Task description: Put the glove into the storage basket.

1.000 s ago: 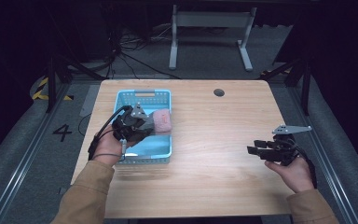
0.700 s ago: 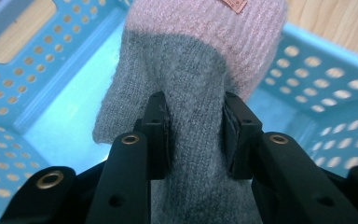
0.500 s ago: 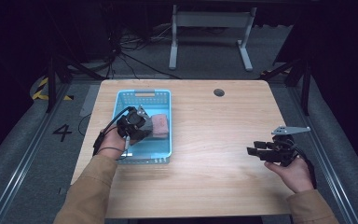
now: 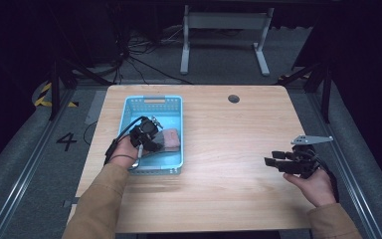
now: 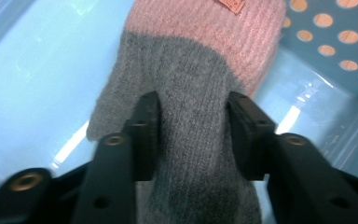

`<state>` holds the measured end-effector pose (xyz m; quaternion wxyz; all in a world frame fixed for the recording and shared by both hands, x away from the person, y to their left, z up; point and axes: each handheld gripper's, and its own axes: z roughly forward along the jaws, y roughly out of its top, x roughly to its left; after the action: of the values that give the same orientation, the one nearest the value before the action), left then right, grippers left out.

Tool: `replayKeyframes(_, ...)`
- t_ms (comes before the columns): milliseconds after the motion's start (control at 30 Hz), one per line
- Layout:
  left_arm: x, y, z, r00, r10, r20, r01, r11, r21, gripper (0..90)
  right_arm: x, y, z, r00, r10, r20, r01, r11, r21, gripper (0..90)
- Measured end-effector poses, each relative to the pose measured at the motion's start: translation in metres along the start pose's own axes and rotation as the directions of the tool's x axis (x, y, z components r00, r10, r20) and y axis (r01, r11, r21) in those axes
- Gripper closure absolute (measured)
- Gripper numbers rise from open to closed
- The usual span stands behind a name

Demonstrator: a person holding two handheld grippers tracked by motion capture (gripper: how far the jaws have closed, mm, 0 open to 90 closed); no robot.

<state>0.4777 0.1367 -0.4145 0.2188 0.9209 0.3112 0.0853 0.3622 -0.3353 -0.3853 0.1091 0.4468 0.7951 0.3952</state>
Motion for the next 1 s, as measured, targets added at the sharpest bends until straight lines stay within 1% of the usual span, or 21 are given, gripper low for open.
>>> replayKeyframes(33, 0.001, 0.000, 0.000, 1.0000, -0.001, 0.005, 0.001, 1.0000, -0.009, 49.5, 0.000, 0.000, 0.000, 1.0000, -0.001, -0.001, 0.001, 1.000, -0.001, 50.4)
replayKeyframes(100, 0.002, -0.001, -0.003, 0.9999, -0.004, -0.013, 0.003, 0.9996, -0.026, 46.5, 0.001, 0.001, 0.000, 1.0000, -0.003, -0.001, 0.003, 1.000, 0.001, 50.2)
replayKeyframes(167, 0.002, -0.001, -0.007, 0.9997, -0.018, -0.018, 0.017, 0.9982, -0.057, 40.3, 0.002, 0.002, 0.001, 1.0000, -0.005, -0.002, 0.005, 1.000, -0.001, 50.2)
replayKeyframes(200, 0.001, -0.001, -0.010, 0.9995, -0.024, -0.021, 0.022, 0.9971, -0.072, 38.4, 0.002, 0.002, 0.001, 1.0000, -0.008, -0.002, 0.008, 1.000, -0.001, 50.2)
replayKeyframes(233, -0.001, -0.002, -0.014, 0.9994, -0.021, -0.029, 0.018, 0.9959, -0.089, 38.1, 0.002, 0.002, 0.001, 1.0000, -0.009, -0.003, 0.009, 1.000, -0.001, 50.1)
replayKeyframes(300, -0.005, -0.003, -0.025, 0.9991, -0.022, -0.035, 0.018, 0.9919, -0.126, 38.1, 0.002, 0.003, 0.002, 0.9999, -0.011, -0.004, 0.011, 1.000, 0.000, 50.0)
replayKeyframes(400, -0.017, -0.007, -0.045, 0.9998, -0.016, -0.009, 0.014, 0.9786, -0.205, 39.7, 0.003, 0.003, 0.003, 0.9999, -0.012, -0.005, 0.012, 1.000, 0.002, 50.0)
replayKeyframes(500, -0.036, -0.013, -0.065, 1.0000, 0.004, 0.005, -0.002, 0.9654, -0.261, 40.2, 0.002, 0.002, 0.004, 0.9999, -0.011, -0.005, 0.011, 1.000, 0.009, 50.0)
replayKeyframes(533, -0.044, -0.016, -0.071, 0.9998, 0.018, 0.012, -0.014, 0.9607, -0.277, 40.3, 0.002, 0.002, 0.005, 0.9999, -0.011, -0.006, 0.011, 1.000, 0.011, 50.0)
replayKeyframes(567, -0.052, -0.019, -0.076, 0.9994, 0.030, 0.019, -0.023, 0.9543, -0.298, 40.5, 0.002, 0.002, 0.006, 0.9999, -0.012, -0.006, 0.012, 1.000, 0.009, 49.8)
replayKeyframes(600, -0.060, -0.023, -0.081, 0.9988, 0.042, 0.023, -0.033, 0.9505, -0.309, 40.5, 0.001, 0.002, 0.007, 0.9998, -0.018, -0.006, 0.019, 1.000, 0.012, 49.6)
replayKeyframes(667, -0.076, -0.031, -0.087, 0.9978, 0.057, 0.035, -0.042, 0.9421, -0.333, 40.5, 0.001, 0.002, 0.010, 0.9998, -0.020, -0.009, 0.020, 1.000, 0.014, 49.2)
replayKeyframes(700, -0.084, -0.034, -0.088, 0.9973, 0.064, 0.037, -0.048, 0.9397, -0.339, 40.6, 0.001, 0.002, 0.012, 0.9996, -0.028, -0.006, 0.028, 0.999, 0.015, 49.2)
replayKeyframes(833, -0.116, -0.049, -0.085, 0.9928, 0.101, 0.065, -0.072, 0.9339, -0.350, 42.1, 0.002, -0.001, 0.020, 0.9990, -0.044, -0.013, 0.044, 0.999, 0.031, 48.6)
replayKeyframes(900, -0.129, -0.056, -0.079, 0.9888, 0.121, 0.087, -0.083, 0.9309, -0.356, 43.0, 0.002, -0.002, 0.023, 0.9985, -0.052, -0.016, 0.052, 0.998, 0.036, 48.6)
replayKeyframes(967, -0.140, -0.065, -0.070, 0.9833, 0.132, 0.126, -0.078, 0.9274, -0.366, 44.1, 0.002, -0.003, 0.024, 0.9983, -0.054, -0.019, 0.055, 0.998, 0.035, 48.6)
replayKeyframes(1000, -0.145, -0.069, -0.065, 0.9816, 0.139, 0.132, -0.082, 0.9270, -0.366, 44.9, 0.002, -0.004, 0.025, 0.9983, -0.055, -0.020, 0.055, 0.998, 0.036, 48.6)
